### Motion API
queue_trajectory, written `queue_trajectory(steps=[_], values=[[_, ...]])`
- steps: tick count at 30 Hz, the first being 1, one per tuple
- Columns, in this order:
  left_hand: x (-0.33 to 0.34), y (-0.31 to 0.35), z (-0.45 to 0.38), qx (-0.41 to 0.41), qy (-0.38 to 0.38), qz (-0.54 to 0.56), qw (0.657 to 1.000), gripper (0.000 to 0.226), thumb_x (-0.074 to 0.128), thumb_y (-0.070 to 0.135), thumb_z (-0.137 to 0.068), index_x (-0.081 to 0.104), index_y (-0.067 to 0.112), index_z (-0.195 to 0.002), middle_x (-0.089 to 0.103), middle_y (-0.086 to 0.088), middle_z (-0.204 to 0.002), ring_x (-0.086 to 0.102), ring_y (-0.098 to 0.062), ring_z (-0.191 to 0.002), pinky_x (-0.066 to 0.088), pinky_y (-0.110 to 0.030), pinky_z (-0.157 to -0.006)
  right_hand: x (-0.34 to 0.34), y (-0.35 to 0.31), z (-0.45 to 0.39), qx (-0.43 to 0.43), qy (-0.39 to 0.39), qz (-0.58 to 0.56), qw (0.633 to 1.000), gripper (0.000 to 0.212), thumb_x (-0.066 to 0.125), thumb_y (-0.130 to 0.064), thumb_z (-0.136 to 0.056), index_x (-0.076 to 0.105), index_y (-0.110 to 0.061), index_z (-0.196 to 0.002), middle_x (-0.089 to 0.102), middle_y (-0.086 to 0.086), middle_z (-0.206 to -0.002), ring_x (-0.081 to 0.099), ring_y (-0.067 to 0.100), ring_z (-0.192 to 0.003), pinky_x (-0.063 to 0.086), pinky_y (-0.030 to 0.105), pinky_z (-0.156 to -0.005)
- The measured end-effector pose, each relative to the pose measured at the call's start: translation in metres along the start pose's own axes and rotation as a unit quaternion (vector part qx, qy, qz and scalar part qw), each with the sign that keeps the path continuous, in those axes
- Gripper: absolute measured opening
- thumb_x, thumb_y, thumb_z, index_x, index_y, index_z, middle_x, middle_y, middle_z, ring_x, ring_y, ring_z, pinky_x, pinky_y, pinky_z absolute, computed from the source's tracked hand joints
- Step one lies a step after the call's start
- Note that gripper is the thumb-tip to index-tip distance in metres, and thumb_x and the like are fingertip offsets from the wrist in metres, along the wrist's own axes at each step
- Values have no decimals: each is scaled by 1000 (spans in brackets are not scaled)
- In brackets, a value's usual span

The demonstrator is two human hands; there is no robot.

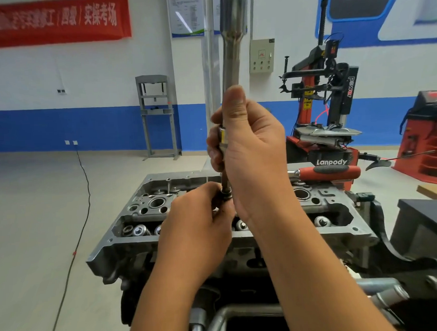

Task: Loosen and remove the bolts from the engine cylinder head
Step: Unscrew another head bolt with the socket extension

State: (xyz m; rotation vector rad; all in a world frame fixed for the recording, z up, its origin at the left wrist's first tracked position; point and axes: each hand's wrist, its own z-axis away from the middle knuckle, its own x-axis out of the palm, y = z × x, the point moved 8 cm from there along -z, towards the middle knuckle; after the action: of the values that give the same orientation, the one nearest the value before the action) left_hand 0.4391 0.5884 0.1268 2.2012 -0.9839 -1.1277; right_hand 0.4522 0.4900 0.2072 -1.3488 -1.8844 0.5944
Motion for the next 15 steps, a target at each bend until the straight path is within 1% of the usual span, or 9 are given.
queue_trajectory(steps=[2, 4, 7, 10, 13, 15], values=[[-1, 2, 0, 8, -4, 14, 1000, 29, 43, 59, -76, 58, 34, -76, 64, 14, -69, 53, -11, -59, 52, -39, -61, 1, 0, 0, -4, -5, 4, 1000, 39, 55, -49, -102, 60, -19, -78, 57, 1, -64, 51, 16, -59, 42, 30, -56], [-2, 3, 0, 21, -4, 27, 999, 39, 35, 67, -78, 57, 35, -77, 63, 11, -67, 52, -12, -57, 50, -41, -59, 1, 1, 0, 1, -13, -1, 1000, 38, 53, -50, -103, 59, -18, -83, 57, 0, -63, 51, 14, -57, 42, 27, -55], [-4, 5, 0, 32, 7, 36, 999, 39, 38, 61, -95, 56, 32, -77, 62, 8, -65, 55, -15, -59, 52, -48, -60, 2, 1, 0, 12, -27, -21, 999, 36, 51, -50, -103, 53, -16, -91, 55, 0, -61, 47, 12, -52, 41, 22, -49], [-5, 5, 1, 29, 17, 37, 999, 38, 43, 54, -97, 56, 28, -74, 61, 5, -63, 59, -21, -63, 54, -55, -63, 4, -2, 0, 4, -39, -12, 999, 39, 46, -49, -104, 53, -14, -89, 54, 2, -62, 47, 12, -51, 41, 22, -48], [-6, 5, 1, 27, 32, 36, 998, 35, 42, 54, -94, 57, 28, -75, 60, 6, -63, 57, -25, -65, 54, -52, -63, 5, -3, 0, 1, -39, -6, 999, 40, 44, -48, -105, 54, -13, -87, 53, 1, -63, 47, 13, -53, 41, 24, -49], [-6, 6, 1, 32, 39, 32, 998, 33, 41, 51, -93, 55, 28, -74, 58, 8, -61, 51, -20, -60, 49, -45, -59, 4, -3, 0, 3, -30, -1, 1000, 40, 44, -48, -106, 54, -15, -86, 53, 0, -62, 48, 13, -55, 41, 25, -50]])
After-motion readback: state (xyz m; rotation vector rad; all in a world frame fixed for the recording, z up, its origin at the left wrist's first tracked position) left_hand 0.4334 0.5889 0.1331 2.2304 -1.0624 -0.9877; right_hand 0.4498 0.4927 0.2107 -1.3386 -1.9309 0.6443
